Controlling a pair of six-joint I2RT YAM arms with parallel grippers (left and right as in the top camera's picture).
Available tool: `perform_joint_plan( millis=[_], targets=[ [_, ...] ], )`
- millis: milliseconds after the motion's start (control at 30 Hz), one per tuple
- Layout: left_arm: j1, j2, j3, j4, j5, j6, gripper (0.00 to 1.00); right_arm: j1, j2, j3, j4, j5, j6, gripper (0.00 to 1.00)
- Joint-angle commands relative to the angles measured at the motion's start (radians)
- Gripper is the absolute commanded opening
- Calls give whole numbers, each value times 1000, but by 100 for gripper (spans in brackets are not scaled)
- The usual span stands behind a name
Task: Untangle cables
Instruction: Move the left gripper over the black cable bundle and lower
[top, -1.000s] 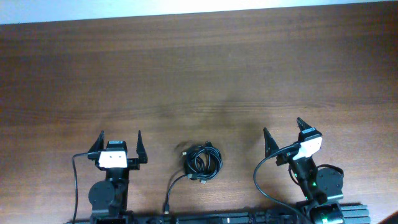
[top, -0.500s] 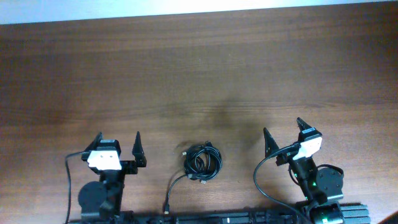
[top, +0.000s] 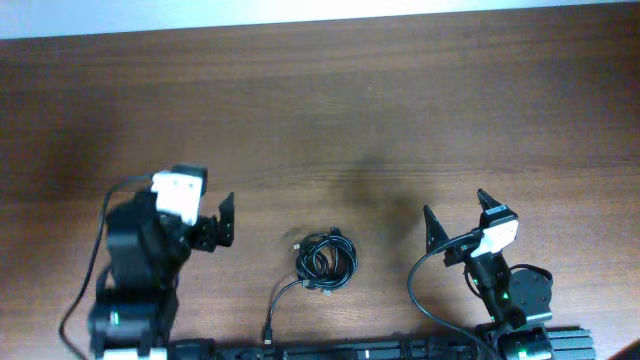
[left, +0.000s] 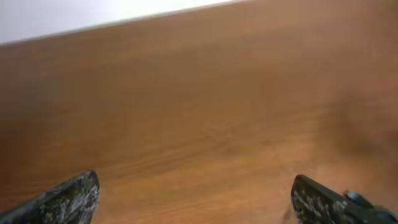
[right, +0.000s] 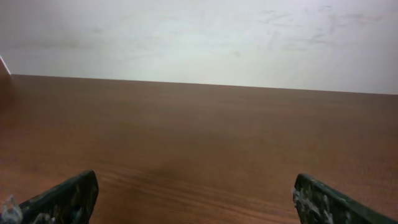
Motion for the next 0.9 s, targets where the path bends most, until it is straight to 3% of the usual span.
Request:
perform_joint_plan(
  millis=[0,167,333,600,867],
  targets=[
    [6,173,145,-82,103,61,99,5,-8,-5,-7,11,8,99],
    [-30,403,343,-278,172,180,98,5,-8,-5,-7,11,8,99],
    [-128,576,459,-341,216,203,99,5,-8,-5,-7,11,8,99],
    [-268,743,470,-411,214,282,99,5,-8,-5,-7,11,8,99],
    [-355,827,470,-417,134,281,99,5,-8,-5,-7,11,7,99]
  ],
)
